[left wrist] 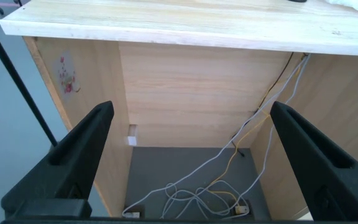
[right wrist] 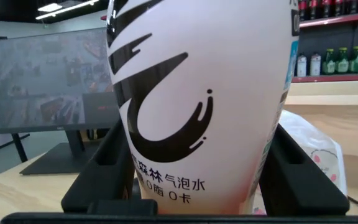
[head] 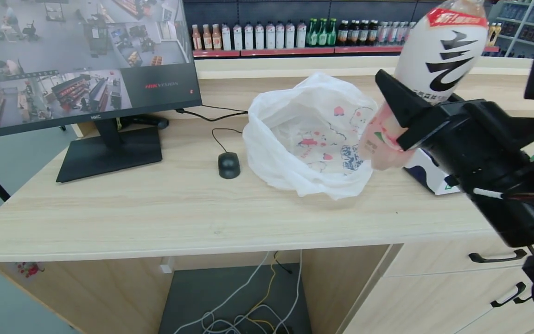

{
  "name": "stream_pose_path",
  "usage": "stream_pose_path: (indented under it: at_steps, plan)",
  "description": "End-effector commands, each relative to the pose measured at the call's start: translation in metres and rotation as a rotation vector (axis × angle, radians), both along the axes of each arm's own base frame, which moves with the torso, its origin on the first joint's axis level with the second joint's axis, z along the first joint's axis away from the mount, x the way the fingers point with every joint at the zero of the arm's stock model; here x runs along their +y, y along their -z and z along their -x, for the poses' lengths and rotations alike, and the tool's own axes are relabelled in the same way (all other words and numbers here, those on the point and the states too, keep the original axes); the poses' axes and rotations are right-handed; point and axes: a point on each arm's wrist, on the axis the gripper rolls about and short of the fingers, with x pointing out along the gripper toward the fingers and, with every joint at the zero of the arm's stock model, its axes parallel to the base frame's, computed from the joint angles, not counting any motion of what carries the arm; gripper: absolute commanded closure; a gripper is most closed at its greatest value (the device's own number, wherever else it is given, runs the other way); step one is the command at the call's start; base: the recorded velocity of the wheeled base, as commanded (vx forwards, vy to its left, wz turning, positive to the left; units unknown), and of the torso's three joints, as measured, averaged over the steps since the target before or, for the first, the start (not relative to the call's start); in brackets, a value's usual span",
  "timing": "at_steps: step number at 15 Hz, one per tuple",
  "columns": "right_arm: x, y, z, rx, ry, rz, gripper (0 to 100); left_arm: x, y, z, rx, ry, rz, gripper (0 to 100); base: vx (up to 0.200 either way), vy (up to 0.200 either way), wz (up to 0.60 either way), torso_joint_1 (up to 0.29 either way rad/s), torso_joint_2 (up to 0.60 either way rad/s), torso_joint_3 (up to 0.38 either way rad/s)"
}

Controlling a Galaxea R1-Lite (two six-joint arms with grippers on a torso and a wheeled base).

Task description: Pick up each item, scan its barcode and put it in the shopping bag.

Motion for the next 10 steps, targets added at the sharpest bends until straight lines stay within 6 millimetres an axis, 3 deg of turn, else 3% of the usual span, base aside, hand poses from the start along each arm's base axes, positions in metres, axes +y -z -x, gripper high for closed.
stream_pose_path:
  at_steps: [1,10]
  plan:
    - [0.015,0.008,-0.023,0.026,0.009,-0.001,100,0.0,0.0,0.0,0.0,0.0,0.0,0,0.0,0.0,0.0,0.0,0.0,0.0]
    - [0.067,0.012,-0.104,0.124,-0.044,0.031,100,0.0,0.0,0.0,0.0,0.0,0.0,0,0.0,0.0,0.0,0.0,0.0,0.0]
